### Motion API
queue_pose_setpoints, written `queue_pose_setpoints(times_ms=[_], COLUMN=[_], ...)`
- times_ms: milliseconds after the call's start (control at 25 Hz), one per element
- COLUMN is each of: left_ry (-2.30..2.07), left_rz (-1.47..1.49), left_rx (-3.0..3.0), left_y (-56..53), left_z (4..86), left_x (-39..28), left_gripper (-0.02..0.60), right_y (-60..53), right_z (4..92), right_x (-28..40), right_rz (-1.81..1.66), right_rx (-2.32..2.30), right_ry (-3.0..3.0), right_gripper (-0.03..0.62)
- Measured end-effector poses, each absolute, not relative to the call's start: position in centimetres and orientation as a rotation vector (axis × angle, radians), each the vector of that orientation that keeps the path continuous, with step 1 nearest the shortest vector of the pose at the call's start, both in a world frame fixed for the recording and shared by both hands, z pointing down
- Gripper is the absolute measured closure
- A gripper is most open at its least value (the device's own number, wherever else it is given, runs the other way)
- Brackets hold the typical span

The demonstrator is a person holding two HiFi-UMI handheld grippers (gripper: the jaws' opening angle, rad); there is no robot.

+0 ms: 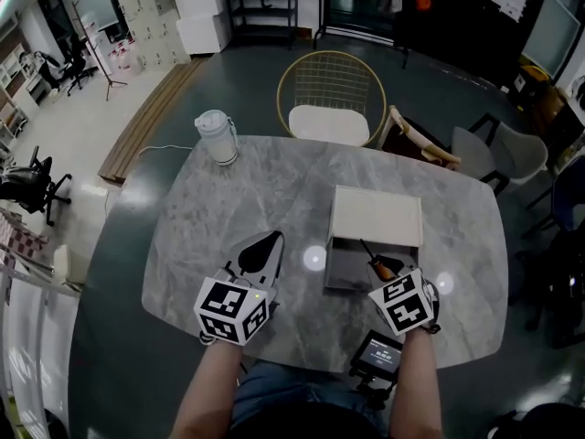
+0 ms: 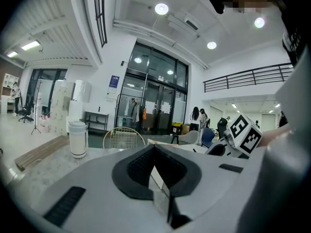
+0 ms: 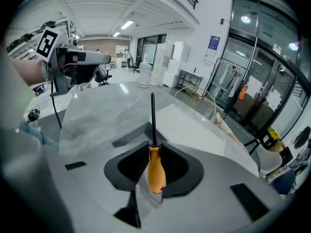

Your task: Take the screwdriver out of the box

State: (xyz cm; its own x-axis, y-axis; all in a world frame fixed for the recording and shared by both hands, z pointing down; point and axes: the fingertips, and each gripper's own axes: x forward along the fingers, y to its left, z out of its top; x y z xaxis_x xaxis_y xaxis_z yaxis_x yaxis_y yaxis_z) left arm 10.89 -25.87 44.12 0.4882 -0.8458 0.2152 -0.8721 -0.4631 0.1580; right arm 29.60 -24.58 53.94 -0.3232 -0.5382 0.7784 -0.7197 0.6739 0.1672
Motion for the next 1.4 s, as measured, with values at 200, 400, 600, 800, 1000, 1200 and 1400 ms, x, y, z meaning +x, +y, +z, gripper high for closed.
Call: queue_pose_setpoints(times_ms=[200, 400, 600, 800, 1000, 1200, 1400], left_ry=[-1.457, -1.441, -1.431, -1.409, -1.378, -1.329, -1.293], left_rz=[0.108, 0.045, -0.028, -0.102, -0.157, -0.198, -0.215], left_rx=[2.536, 2.58, 2.628, 2.696, 2.754, 2.784, 2.789], left_y=[-26.9, -28.1, -29.0, -29.9, -30.6, -30.9, -31.0], left_z=[41.8, 38.9, 35.9, 33.3, 31.3, 30.6, 30.7], left_x=[10.5, 10.3, 10.6, 11.5, 12.5, 13.8, 14.7], left_gripper=[0.569, 0.569, 0.569, 0.569, 0.569, 0.569, 0.569], right_y=[-25.4, -26.0, -26.8, -27.9, -28.0, -27.2, -26.2], right_z=[51.6, 48.9, 45.4, 41.6, 38.2, 35.0, 33.8], right_x=[28.5, 27.4, 27.4, 28.1, 29.1, 30.6, 33.8], right_rz=[0.245, 0.209, 0.155, 0.172, 0.17, 0.202, 0.175], right_rx=[1.027, 1.06, 1.131, 1.292, 1.432, 1.56, 1.731], right_ry=[-2.037, -2.052, -2.079, -2.207, -2.336, -2.556, -2.531], right_gripper=[0.5, 0.5, 0.5, 0.5, 0.5, 0.5, 0.5])
